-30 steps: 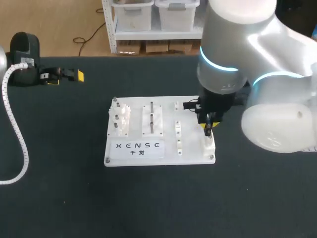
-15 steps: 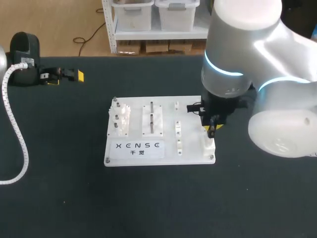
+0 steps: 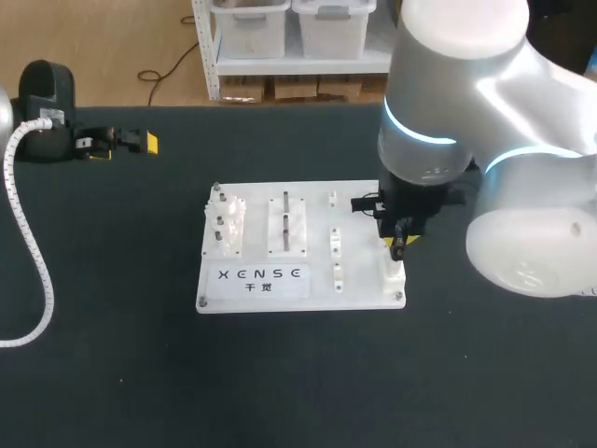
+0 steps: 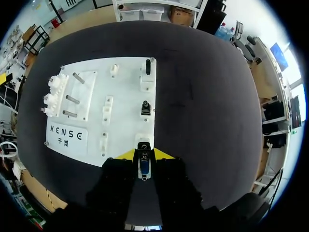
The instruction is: Insert the USB connector, Ethernet cable, and multi-pin plug into their matching sockets one by one.
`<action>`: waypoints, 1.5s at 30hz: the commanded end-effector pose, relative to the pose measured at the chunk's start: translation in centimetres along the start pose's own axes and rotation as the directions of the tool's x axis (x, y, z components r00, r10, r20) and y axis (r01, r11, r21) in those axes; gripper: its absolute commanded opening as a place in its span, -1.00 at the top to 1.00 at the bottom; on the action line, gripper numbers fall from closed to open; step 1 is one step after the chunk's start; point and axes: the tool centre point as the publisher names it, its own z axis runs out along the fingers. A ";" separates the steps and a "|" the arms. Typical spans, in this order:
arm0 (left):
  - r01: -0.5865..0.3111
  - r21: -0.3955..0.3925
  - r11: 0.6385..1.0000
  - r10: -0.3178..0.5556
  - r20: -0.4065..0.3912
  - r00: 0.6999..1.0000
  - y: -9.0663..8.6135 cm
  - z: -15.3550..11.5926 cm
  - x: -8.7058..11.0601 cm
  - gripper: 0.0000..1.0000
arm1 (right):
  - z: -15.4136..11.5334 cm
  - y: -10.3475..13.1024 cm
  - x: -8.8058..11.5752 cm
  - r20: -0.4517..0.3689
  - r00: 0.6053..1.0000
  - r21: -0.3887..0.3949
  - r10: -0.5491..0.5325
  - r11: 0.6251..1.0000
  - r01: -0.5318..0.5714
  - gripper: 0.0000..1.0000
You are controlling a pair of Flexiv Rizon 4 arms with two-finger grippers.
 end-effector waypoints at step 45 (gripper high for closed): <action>0.000 0.000 1.000 0.000 0.000 1.000 0.0 0.0 0.0 -1.00 | 1.8 0.2 0.3 -0.012 0.998 0.026 0.068 0.997 -0.068 1.00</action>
